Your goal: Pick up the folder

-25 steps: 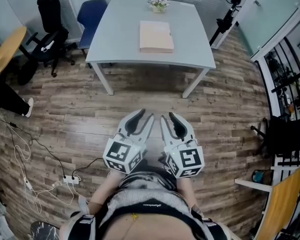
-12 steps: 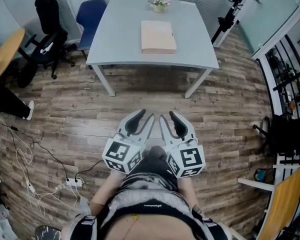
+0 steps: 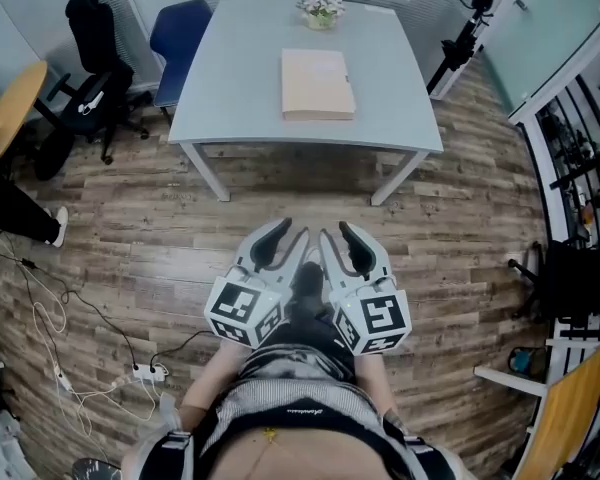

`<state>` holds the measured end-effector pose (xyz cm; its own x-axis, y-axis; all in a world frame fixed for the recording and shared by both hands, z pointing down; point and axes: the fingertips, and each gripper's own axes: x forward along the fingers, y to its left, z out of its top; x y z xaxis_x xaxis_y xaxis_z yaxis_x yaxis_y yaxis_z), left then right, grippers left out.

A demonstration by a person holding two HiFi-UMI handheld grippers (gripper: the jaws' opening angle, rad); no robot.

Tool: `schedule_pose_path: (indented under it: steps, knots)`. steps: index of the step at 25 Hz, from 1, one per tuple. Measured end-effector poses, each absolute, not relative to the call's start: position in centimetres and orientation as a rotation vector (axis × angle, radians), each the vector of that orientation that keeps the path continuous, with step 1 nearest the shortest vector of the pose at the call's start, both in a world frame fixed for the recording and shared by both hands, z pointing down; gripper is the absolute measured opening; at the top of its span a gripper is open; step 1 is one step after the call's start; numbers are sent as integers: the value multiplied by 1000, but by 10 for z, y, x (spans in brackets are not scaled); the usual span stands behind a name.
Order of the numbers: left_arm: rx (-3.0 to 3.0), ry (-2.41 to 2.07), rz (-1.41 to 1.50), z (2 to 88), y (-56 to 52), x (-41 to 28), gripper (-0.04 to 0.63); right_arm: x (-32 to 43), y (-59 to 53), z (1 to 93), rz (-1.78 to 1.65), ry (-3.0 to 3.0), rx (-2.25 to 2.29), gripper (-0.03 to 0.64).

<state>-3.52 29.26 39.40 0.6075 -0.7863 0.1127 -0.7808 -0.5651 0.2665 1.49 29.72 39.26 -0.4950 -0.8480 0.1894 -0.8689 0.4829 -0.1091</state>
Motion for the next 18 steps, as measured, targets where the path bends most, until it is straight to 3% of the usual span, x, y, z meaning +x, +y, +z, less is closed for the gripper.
schedule_pose_path:
  steps: [18]
  knots:
    - [2503,-1325,-5,386,120,-20,97,24,122,385,324,-2646,1421,127]
